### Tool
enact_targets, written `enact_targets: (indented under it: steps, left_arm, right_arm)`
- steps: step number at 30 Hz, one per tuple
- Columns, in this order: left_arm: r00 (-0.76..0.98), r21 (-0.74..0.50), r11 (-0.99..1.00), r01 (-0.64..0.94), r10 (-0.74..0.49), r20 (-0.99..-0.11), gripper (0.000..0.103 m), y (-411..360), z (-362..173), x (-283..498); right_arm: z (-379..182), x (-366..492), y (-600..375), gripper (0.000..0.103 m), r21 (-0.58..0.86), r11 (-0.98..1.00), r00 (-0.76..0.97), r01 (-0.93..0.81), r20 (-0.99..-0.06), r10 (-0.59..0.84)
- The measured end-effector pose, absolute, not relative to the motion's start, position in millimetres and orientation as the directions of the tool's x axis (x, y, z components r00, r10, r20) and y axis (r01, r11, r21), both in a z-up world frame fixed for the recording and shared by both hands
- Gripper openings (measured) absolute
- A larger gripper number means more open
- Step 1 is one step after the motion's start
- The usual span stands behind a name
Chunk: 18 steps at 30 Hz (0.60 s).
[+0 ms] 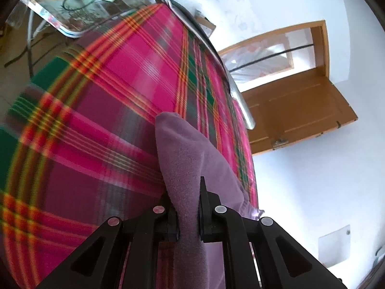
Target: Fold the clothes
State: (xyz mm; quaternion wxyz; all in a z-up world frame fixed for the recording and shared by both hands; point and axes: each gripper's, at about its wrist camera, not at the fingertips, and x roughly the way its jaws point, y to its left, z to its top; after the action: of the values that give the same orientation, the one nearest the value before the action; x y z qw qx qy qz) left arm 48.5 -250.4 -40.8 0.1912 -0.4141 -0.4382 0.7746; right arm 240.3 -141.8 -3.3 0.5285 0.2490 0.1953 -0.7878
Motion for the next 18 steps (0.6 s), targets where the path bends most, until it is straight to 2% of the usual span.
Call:
enact_targets:
  steps: [9, 10, 11, 14, 18]
  left_arm:
    - [-0.569, -0.812, -0.570, 0.128, 0.628, -0.531, 0.011, -265.3, -51.3, 57.6]
    - [-0.563, -0.808, -0.572, 0.145, 0.623, -0.542, 0.017, -266.5, -52.6, 58.1]
    - [-0.556, -0.803, -0.572, 0.169, 0.617, -0.556, 0.019, -269.0, -53.7, 59.0]
    - [-0.559, -0.792, -0.579, 0.193, 0.598, -0.574, 0.019, -276.5, -50.8, 66.9]
    - [-0.579, -0.736, -0.649, 0.192, 0.530, -0.619, 0.021, -283.0, -35.6, 86.2]
  right_arm:
    - [-14.5, 233.6, -145.7, 0.011, 0.003, -0.361, -0.277, 0.933, -0.636, -0.720]
    - [-15.1, 232.5, -145.5, 0.011, 0.008, -0.364, -0.275, 0.931, -0.639, -0.718]
    - [-14.5, 231.8, -143.9, 0.012, 0.009, -0.369, -0.278, 0.929, -0.642, -0.715]
    - [-10.4, 230.4, -135.9, 0.020, 0.003, -0.394, -0.302, 0.919, -0.637, -0.709]
    - [3.2, 228.4, -115.5, 0.021, 0.027, -0.422, -0.318, 0.906, -0.613, -0.723]
